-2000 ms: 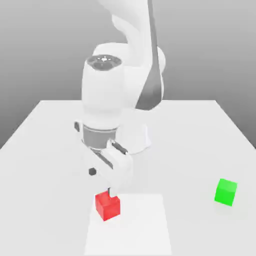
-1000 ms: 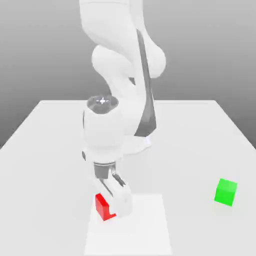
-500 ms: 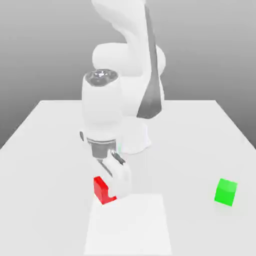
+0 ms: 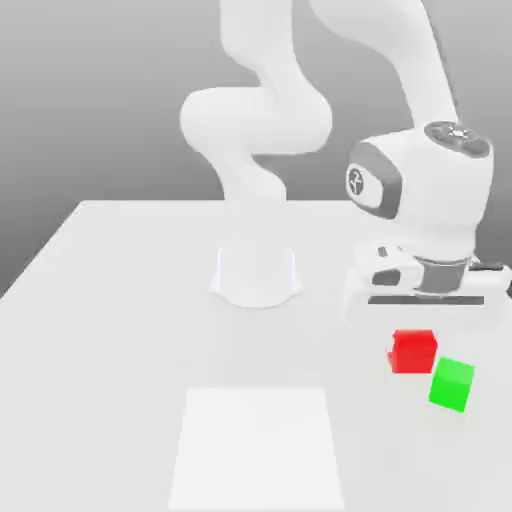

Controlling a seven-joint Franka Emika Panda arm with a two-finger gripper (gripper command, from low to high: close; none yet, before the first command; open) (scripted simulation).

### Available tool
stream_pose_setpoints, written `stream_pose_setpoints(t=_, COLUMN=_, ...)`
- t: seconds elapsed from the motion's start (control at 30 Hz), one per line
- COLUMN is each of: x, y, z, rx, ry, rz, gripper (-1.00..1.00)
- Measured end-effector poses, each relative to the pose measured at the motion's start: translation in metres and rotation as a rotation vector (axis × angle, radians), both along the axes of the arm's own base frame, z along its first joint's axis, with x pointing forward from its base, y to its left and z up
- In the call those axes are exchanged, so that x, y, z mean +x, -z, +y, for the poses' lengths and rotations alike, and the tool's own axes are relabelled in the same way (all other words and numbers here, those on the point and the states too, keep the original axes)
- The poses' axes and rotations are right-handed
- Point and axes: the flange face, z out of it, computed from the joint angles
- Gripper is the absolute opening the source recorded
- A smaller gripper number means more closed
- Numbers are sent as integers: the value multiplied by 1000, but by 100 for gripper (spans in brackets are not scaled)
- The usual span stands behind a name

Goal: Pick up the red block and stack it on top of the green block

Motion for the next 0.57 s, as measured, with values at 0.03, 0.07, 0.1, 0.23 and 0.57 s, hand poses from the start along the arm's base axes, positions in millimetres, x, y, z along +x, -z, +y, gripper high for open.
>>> stream_pose_setpoints(t=0.03, x=-9, y=-6, z=15, rx=7, ry=-74, rz=-16, gripper=-100)
stream_pose_setpoints(t=0.07, x=-9, y=-8, z=18, rx=12, ry=-97, rz=-25, gripper=-100)
stream_pose_setpoints(t=0.1, x=-5, y=-7, z=16, rx=15, ry=-93, rz=-30, gripper=-100)
stream_pose_setpoints(t=0.23, x=2, y=8, z=13, rx=23, ry=-81, rz=-37, gripper=-100)
stream_pose_setpoints(t=0.57, x=-2, y=52, z=13, rx=15, ry=-91, rz=-33, gripper=100)
